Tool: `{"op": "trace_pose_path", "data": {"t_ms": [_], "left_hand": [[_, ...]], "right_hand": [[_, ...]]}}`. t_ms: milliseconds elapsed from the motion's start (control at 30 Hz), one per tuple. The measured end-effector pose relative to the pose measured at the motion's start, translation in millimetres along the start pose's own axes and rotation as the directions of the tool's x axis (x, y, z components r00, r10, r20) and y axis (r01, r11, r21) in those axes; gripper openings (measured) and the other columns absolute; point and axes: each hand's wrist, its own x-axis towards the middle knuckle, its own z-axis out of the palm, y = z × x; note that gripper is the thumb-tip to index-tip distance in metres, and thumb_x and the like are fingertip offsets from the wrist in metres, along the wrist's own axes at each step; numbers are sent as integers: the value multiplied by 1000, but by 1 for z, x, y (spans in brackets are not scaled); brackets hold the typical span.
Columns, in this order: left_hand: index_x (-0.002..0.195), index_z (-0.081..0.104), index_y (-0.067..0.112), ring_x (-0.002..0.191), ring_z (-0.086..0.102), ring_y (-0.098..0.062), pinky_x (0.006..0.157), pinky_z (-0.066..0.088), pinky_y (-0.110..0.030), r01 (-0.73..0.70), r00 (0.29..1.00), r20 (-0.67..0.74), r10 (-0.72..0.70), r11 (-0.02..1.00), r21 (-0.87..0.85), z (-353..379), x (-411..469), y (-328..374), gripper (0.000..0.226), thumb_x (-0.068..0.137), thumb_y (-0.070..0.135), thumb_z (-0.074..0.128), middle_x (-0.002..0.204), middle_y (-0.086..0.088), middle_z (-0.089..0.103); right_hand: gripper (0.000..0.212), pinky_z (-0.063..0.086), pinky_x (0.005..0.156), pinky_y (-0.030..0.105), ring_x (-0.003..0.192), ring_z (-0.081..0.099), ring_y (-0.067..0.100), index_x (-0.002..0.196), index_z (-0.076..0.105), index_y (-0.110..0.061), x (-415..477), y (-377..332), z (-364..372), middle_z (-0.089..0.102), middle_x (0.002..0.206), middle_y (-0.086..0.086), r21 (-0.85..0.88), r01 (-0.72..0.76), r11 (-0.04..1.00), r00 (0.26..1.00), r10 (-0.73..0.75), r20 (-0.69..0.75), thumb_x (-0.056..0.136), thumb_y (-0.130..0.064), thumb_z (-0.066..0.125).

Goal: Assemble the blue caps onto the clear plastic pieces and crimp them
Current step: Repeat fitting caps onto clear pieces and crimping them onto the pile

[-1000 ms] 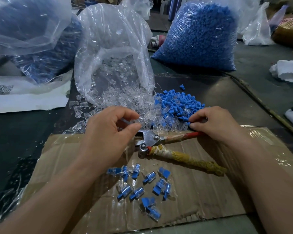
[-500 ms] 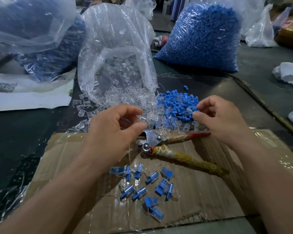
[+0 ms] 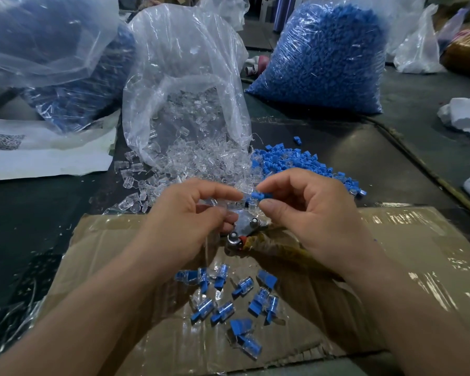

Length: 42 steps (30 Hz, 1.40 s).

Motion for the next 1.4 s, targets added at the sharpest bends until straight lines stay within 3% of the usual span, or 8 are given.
{"op": "trace_pose_path", "data": {"t_ms": [133,300,433,600,867,1033,1133,1400], "left_hand": [[90,66,27,58,63,-6,51,48,-13,-34,999,-13,35,999,42,1,1,-1,28,79,1,64,73,5,69],[86,62,22,68,62,-29,62,56,-37,-94,992,-74,98,994,63,1,2,-4,29,77,-5,65,78,0,68],[82,70,25,48,52,-10,46,46,-16,-124,991,-34,127,990,62,0,0,-4,25,76,1,67,62,3,65],[79,72,25,63,63,-24,57,55,-30,-193,976,-87,198,980,56,2,1,-5,28,71,-2,70,73,-1,68],[85,69,33,68,65,-7,63,51,-15,-224,970,-91,224,975,10,1,3,-8,43,70,-8,71,74,7,68],[81,71,31,67,65,-7,61,51,-14,-195,980,-64,188,974,-118,-3,3,-5,45,67,-11,69,72,4,69],[80,72,30,66,64,-7,60,50,-13,-166,986,-48,161,974,-156,-4,3,-4,45,66,-12,68,71,4,67],[69,70,18,59,66,-14,53,51,-19,-27,997,62,42,974,-226,-2,0,2,17,53,23,72,66,-5,69]], "right_hand": [[34,44,66,5,77,62,-6,79,65,-37,-1,-3,3,67,76,-18,9,40,999,999,-40,1,75,-4,71],[31,47,65,9,72,63,-2,79,65,-34,-3,-5,8,68,77,-10,71,45,996,999,-44,-23,77,-3,69],[23,50,61,13,67,63,3,78,65,-27,-3,-4,12,67,72,-6,54,58,997,997,-55,-45,76,-4,70],[17,50,60,13,66,62,2,80,69,-19,-3,-1,17,65,72,-12,-76,82,994,991,-89,-95,75,-3,71],[11,45,59,8,62,60,-2,78,70,-15,-3,0,18,63,66,-15,-30,107,994,992,-109,-69,70,-14,77],[23,52,68,16,75,63,0,89,65,-32,-3,0,17,65,83,-15,-9,68,998,997,-68,-30,68,-40,67],[26,55,75,22,81,66,2,94,64,-38,-2,1,17,69,90,-13,133,13,991,998,-21,56,68,-37,65],[20,53,69,16,78,67,3,88,66,-32,-3,3,18,70,84,-13,192,98,976,994,-86,-69,68,-35,66]]}}
